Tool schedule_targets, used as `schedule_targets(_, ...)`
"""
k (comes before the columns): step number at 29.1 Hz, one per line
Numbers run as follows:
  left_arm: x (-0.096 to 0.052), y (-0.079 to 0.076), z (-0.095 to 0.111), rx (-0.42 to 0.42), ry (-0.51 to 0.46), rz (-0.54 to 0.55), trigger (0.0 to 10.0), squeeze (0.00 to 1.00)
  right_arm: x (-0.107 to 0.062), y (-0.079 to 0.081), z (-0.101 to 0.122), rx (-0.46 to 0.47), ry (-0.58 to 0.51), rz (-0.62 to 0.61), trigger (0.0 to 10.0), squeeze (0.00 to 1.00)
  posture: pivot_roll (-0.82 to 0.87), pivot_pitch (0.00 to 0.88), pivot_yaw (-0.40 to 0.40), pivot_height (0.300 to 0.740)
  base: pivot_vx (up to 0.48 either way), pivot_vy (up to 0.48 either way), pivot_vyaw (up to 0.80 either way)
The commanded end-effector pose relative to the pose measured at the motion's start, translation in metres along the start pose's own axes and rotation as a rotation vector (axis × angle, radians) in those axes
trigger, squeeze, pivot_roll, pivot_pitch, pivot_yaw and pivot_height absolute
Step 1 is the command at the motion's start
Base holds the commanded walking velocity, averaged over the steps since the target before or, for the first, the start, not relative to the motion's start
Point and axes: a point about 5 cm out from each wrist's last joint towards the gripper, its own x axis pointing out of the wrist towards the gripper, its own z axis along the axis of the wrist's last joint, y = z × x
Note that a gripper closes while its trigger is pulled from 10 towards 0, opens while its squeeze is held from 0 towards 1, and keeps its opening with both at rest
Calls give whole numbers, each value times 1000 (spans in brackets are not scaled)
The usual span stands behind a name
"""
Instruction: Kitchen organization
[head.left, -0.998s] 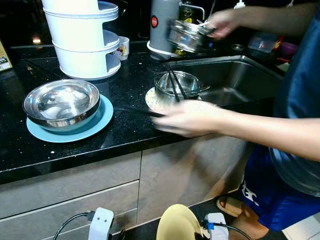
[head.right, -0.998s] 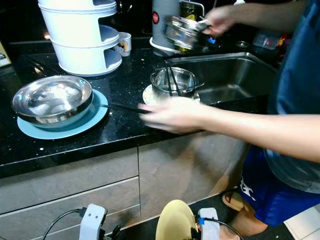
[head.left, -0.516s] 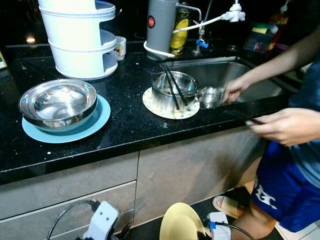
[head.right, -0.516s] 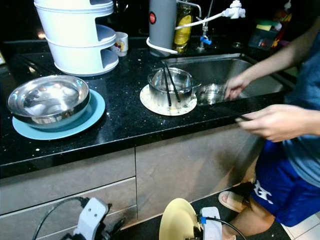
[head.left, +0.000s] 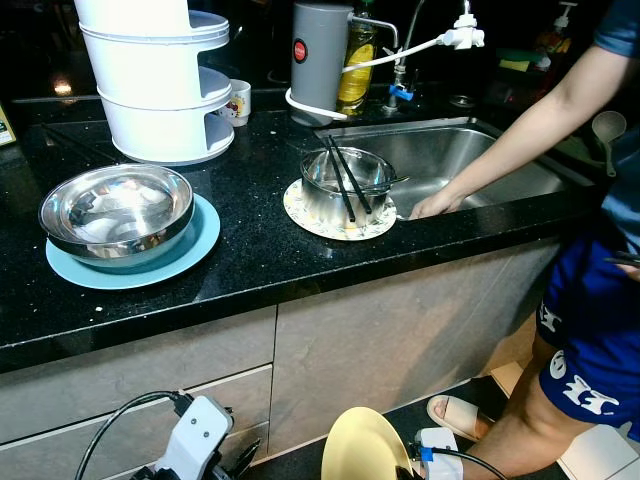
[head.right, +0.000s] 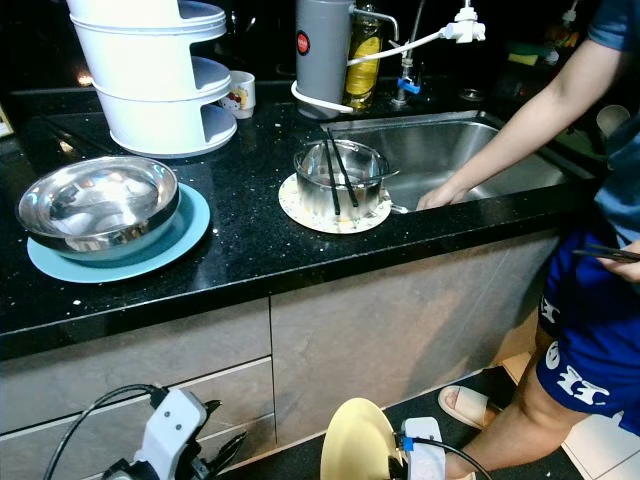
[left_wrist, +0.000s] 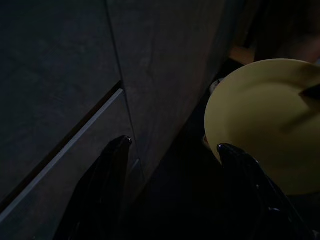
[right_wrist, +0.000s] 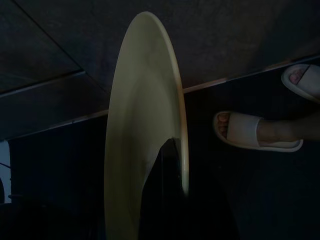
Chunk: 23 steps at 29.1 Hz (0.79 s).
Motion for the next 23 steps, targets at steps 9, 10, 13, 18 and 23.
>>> schedule_targets(9, -12, 9, 0, -23, 49, 26, 10000, 0, -12, 0, -29, 12, 117, -4, 10000, 0, -15, 143, -80, 740, 0, 0, 0)
schedule_targets(10, -12, 9, 0, -23, 49, 26, 10000, 0, -12, 0, -29, 12, 117, -4, 10000, 0, -15, 143, -80, 740, 0, 0, 0)
schedule_targets(13, -15, 9, -4, -30, 74, 28, 10000, 0, -13, 0, -30, 14, 120, -4, 10000, 0, -18, 147, -78, 740, 0, 0, 0)
schedule_targets(18, -3, 8, -14, -58, 139, -32, 10000, 0, -12, 1, -30, 18, 116, -3, 10000, 0, -20, 146, -75, 740, 0, 0, 0)
schedule_targets(23, 15, 17, 0, -34, 93, -28, 10000, 0, -11, 2, -28, 21, 109, -1, 10000, 0, -20, 146, -75, 740, 0, 0, 0)
